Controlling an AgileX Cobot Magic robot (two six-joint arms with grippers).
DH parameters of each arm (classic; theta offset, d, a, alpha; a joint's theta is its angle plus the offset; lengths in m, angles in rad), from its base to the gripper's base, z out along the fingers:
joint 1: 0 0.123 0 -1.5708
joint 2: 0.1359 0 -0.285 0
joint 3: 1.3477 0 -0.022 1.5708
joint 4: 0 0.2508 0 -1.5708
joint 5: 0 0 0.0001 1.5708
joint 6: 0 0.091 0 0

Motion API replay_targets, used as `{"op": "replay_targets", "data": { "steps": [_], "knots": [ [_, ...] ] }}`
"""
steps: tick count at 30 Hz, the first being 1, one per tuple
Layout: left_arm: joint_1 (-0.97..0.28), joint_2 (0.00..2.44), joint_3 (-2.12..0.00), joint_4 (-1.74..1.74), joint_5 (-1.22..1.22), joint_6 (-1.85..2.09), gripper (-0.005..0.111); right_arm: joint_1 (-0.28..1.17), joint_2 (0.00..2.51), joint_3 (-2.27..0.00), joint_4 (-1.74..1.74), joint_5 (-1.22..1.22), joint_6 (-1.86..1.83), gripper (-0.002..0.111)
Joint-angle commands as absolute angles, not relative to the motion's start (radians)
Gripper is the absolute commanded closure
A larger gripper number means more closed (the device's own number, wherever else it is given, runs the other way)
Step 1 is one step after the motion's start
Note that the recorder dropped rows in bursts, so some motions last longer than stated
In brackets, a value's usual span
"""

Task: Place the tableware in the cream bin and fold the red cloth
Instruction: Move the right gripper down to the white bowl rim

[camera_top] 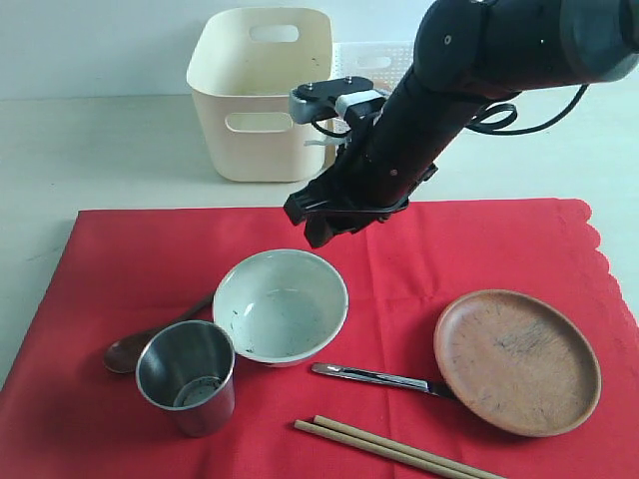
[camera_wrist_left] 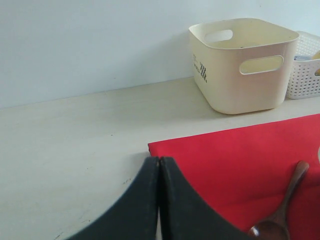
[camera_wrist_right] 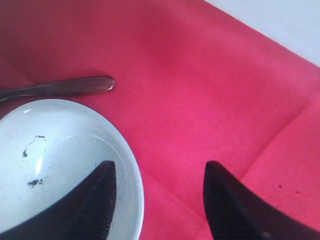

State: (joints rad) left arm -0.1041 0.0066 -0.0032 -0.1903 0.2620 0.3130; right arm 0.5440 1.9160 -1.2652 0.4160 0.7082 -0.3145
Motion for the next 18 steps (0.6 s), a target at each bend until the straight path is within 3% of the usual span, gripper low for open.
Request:
{"op": "replay_targets", "data": {
  "steps": [1,18],
  "knots": [
    [-0.104,0.0,0.0,-0.19,0.26,0.314,0.105,0.546,1.937,-1.264,0.41,0.697,-0.312,0.056],
    [-0.104,0.0,0.0,-0.19,0.26,0.314,0.105,0.546,2.021,-1.264,0.48,0.674,-0.326,0.056]
  ]
}}
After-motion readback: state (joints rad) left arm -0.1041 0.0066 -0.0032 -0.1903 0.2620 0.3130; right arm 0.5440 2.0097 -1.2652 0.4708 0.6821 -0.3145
